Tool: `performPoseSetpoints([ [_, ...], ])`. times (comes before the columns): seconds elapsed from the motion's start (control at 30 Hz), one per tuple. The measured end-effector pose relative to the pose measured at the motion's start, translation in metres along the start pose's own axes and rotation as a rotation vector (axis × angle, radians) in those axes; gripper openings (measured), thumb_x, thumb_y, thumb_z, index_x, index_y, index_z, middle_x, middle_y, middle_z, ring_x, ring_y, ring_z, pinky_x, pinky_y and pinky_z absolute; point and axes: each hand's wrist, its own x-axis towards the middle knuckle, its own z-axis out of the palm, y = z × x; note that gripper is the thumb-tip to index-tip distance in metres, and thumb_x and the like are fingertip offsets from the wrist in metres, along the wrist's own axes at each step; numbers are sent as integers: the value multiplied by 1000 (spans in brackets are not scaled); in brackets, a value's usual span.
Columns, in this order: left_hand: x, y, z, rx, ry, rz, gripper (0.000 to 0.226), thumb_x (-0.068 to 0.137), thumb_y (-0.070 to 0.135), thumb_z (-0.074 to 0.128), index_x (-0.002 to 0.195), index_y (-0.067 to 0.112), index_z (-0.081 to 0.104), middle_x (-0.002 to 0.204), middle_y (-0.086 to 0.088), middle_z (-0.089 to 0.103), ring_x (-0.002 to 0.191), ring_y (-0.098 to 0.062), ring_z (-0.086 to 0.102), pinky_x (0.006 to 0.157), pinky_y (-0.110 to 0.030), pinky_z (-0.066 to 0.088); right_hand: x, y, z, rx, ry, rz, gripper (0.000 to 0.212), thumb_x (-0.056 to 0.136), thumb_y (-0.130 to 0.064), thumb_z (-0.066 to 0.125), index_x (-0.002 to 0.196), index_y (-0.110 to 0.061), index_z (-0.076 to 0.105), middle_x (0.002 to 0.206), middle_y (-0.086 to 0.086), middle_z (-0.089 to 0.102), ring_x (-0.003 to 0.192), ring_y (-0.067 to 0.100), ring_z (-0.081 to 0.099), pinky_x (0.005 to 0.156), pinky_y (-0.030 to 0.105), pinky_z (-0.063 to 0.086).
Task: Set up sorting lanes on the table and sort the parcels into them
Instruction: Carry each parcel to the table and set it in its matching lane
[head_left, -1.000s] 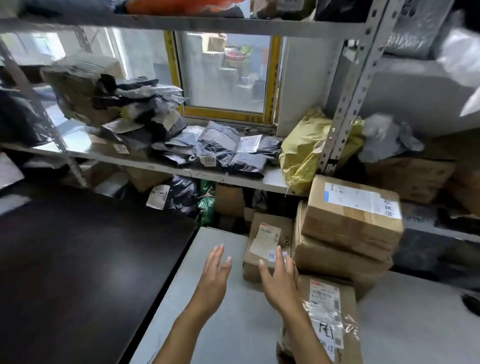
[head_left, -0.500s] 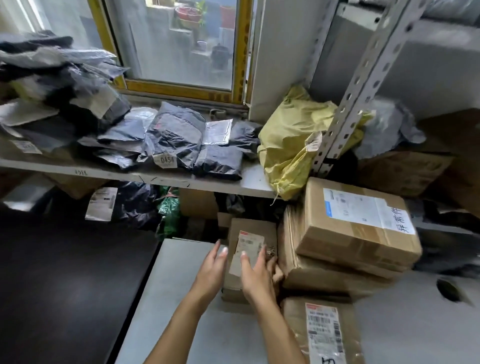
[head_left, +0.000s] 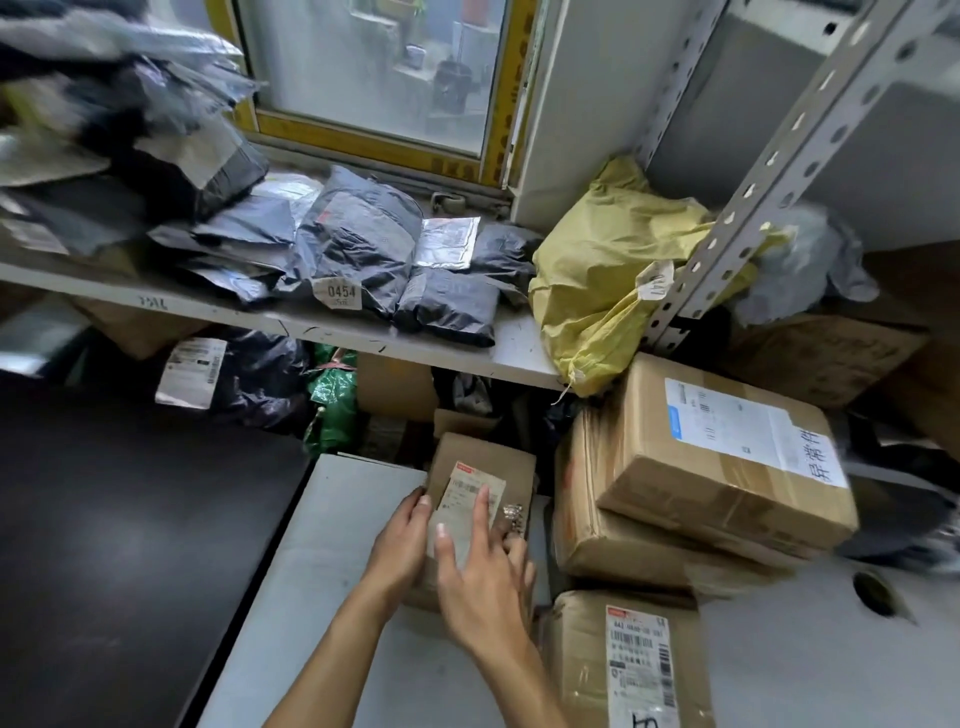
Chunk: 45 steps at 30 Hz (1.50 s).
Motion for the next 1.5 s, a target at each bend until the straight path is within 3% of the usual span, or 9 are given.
performPoseSetpoints([
  [0.17, -38, -17, -46, 22, 151, -56, 53, 98, 60, 30, 122, 29, 64, 122, 6, 68, 115, -15, 60, 104, -38, 46, -31, -11, -6, 203, -4, 26, 69, 103, -62, 23, 164, -35, 3, 147, 1, 54, 140, 23, 35, 112, 42, 25],
  [0.3, -64, -34, -72, -11, 148, -198, 54, 98, 65, 30, 134, 35, 55, 136, 4, 60, 124, -23, 56, 110, -49, 42, -20, 8, 6, 554, -98, 268, 69, 104, -61, 35, 163, -30, 18, 165, 8, 29, 149, 29, 30, 117, 48, 30],
  [0.43, -82, -24, -67, -41, 50, -201, 66, 96, 71, 28, 148, 35, 44, 149, 8, 49, 136, -20, 48, 116, -46, 37, -24, 10, 17, 1092, -350, 434, 79, 94, -76, 23, 135, -21, 61, 111, 7, 77, 94, 21, 77, 69, 30, 61],
  [0.5, -90, -19, -67, -56, 33, -210, 65, 94, 74, 27, 138, 35, 55, 137, 7, 60, 124, -18, 57, 111, -43, 43, -28, 8, 15, 1153, -426, 455, 85, 97, -75, 10, 119, -18, 69, 98, 8, 80, 85, 23, 78, 71, 33, 60],
  [0.63, -113, -13, -73, -118, 31, -192, 52, 97, 72, 28, 104, 41, 69, 112, 8, 70, 107, -17, 66, 100, -38, 51, -49, 3, 6, 1164, -465, 419, 94, 94, -80, 7, 121, -17, 71, 105, 13, 78, 97, 30, 76, 96, 45, 56],
  [0.83, -155, -2, -87, -191, 71, -83, 57, 99, 66, 31, 111, 32, 76, 102, 3, 78, 95, -18, 75, 92, -39, 58, -83, -15, -14, 1150, -442, 274, 85, 98, -72, 5, 122, -20, 68, 103, 7, 79, 93, 23, 77, 79, 37, 60],
  [1.07, -194, 18, -99, -222, 35, 76, 59, 72, 88, 40, 107, 52, 72, 116, 11, 74, 113, -19, 67, 104, -48, 49, -130, -28, -45, 1116, -407, 156, 82, 99, -72, 5, 117, -26, 70, 91, -3, 80, 80, 13, 78, 69, 30, 56],
  [1.33, -248, 36, -81, -209, 7, 191, 48, 103, 57, 33, 114, 32, 72, 103, 6, 78, 100, -17, 73, 94, -41, 56, -184, -17, -63, 1101, -318, 121, 80, 98, -73, 8, 115, -26, 71, 87, -2, 80, 74, 12, 77, 64, 30, 55],
  [1.5, -269, 26, -69, -159, -74, 192, 68, 81, 85, 40, 119, 36, 68, 110, 1, 76, 103, -22, 73, 95, -52, 55, -217, 3, -59, 1203, -275, 101, 87, 93, -79, 12, 131, -25, 67, 114, 5, 77, 105, 24, 74, 100, 50, 55],
])
